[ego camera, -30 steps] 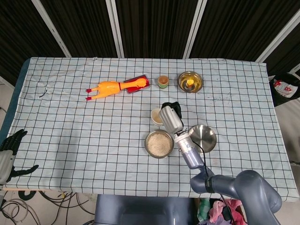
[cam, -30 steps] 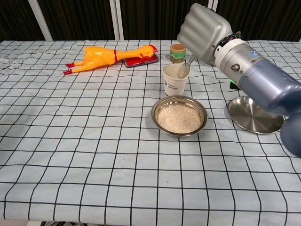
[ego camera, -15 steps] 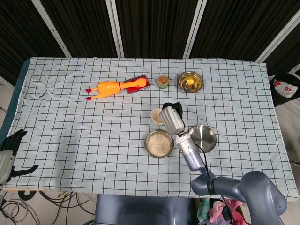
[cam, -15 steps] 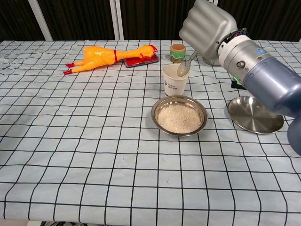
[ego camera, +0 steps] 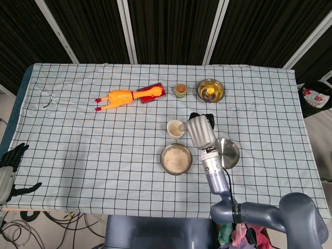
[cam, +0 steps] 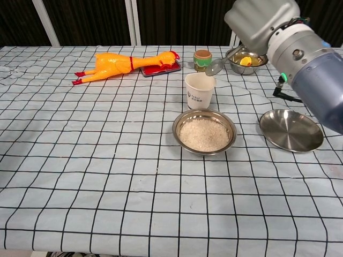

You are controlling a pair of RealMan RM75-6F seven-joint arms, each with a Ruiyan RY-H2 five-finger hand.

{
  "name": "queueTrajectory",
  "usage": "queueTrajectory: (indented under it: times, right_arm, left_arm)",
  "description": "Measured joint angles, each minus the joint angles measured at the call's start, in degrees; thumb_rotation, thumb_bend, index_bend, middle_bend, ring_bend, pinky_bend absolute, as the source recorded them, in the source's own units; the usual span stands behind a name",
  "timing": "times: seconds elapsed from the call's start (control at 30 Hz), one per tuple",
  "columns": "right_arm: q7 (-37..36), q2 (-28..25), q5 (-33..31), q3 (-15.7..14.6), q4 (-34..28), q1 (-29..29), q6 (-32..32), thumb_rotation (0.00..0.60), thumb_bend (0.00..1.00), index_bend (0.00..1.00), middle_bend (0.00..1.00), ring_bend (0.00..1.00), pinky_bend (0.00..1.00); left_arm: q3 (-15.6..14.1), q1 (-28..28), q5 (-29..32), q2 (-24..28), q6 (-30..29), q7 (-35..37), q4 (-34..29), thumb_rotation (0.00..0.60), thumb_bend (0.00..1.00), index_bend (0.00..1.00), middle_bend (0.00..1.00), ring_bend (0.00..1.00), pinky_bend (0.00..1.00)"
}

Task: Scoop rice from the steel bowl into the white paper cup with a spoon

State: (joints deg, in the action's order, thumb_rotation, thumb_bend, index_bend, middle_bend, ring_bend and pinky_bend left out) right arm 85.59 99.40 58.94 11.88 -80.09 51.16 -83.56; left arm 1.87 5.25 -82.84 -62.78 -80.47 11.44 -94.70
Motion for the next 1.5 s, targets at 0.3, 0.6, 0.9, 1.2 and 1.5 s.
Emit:
queueTrajectory:
  times: [0.3, 0.6, 0.9, 1.2, 1.5]
  right_arm:
    - [-2.9, -7.57, -5.62, -0.96, -10.2, -8.5, -3.72, 0.6, 0.52, 0.72, 1.0, 1.0, 1.0]
    - [-10.47, -9.97, -9.19, -4.82, -10.88, -15.26, -3.43, 0.6, 0.52, 0.72, 1.0, 1.0, 1.0]
    - [-16.08, -6.75, -11.71, -6.06, -6.19, -18.7, -1.58, 0.6, 0.5, 0.72, 1.0, 1.0, 1.0]
    - [-16.83, -3.54, -12.37, -5.5, -2.58, -19.18, -0.77, 0.6, 0.47, 0.71, 1.0, 1.0, 1.0]
    - [-16.69, -2.66, -12.85, -4.79, -1.47, -19.86, -1.13, 0.6, 0.4, 0.4, 1.0, 1.0, 1.0]
  left_arm:
    - [-0.23, -0.32, -0.45, -0.06, -0.62, -0.49, -0.12, 0.6, 0.0, 0.0, 0.0, 0.0, 0.0]
    - [-0.5, -0.63, -0.92, -0.39, -1.18, -1.25, 0.11, 0.6, 0.0, 0.0, 0.0, 0.0, 0.0]
    - [-0.66, -0.69, -1.1, -0.49, -1.19, -1.67, 0.19, 0.6, 0.0, 0.0, 0.0, 0.0, 0.0]
    - [-0.64, -0.63, -1.05, -0.39, -0.99, -1.43, 0.26, 0.6, 0.0, 0.0, 0.0, 0.0, 0.0]
    - [-0.63, -0.59, -1.08, -0.32, -0.92, -1.33, 0.27, 0.6, 0.0, 0.0, 0.0, 0.0, 0.0]
